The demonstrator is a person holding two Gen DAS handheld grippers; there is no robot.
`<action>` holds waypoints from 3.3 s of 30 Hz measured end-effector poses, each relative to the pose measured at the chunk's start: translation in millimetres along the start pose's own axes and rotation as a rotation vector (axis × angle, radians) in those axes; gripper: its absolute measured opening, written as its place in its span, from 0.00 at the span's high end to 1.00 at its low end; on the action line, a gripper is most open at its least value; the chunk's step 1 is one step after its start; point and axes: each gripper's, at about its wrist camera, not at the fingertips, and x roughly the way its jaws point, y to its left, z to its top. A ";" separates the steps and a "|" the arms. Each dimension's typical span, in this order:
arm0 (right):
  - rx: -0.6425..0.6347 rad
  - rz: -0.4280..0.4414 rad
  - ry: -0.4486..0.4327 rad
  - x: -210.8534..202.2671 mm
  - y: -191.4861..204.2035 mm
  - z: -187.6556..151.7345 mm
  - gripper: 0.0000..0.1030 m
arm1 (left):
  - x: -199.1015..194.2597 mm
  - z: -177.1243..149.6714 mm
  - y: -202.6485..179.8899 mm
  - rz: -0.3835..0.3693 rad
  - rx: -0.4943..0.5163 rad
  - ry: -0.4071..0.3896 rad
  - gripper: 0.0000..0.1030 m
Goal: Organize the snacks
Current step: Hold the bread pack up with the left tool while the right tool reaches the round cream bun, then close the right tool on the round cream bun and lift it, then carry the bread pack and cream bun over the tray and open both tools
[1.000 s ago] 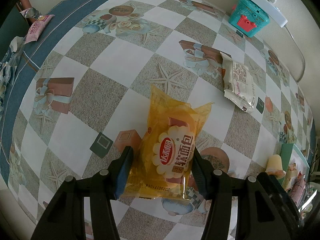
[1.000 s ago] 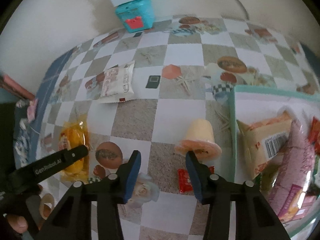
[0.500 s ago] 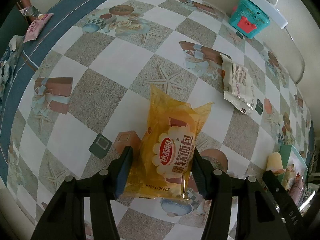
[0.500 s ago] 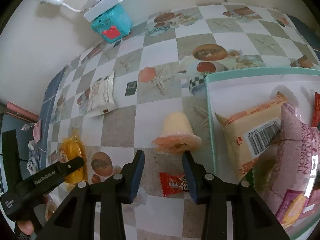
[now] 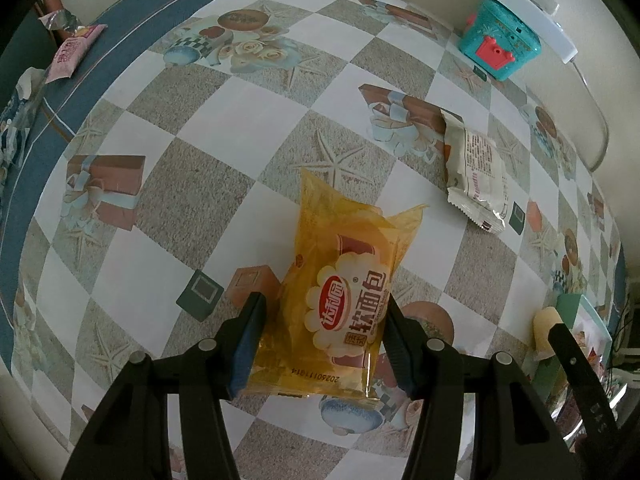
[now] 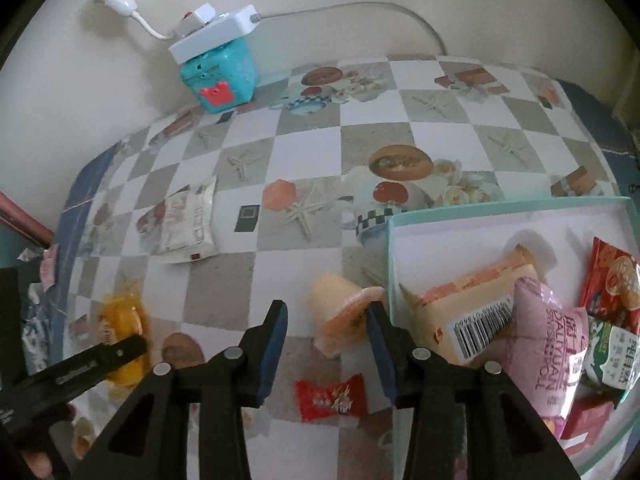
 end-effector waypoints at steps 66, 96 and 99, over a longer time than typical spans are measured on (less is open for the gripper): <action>0.045 0.099 -0.039 -2.7 9.1 -8.9 0.88 | -20.9 -11.2 -9.5 -0.044 0.026 -0.025 0.57; -0.007 0.127 -0.111 -48.3 21.5 -11.8 0.95 | -67.4 -20.5 -17.2 -0.132 0.045 -0.080 0.57; -0.004 0.133 -0.146 -68.0 15.3 -11.7 0.95 | -80.7 -24.3 -30.2 -0.154 0.074 -0.104 0.57</action>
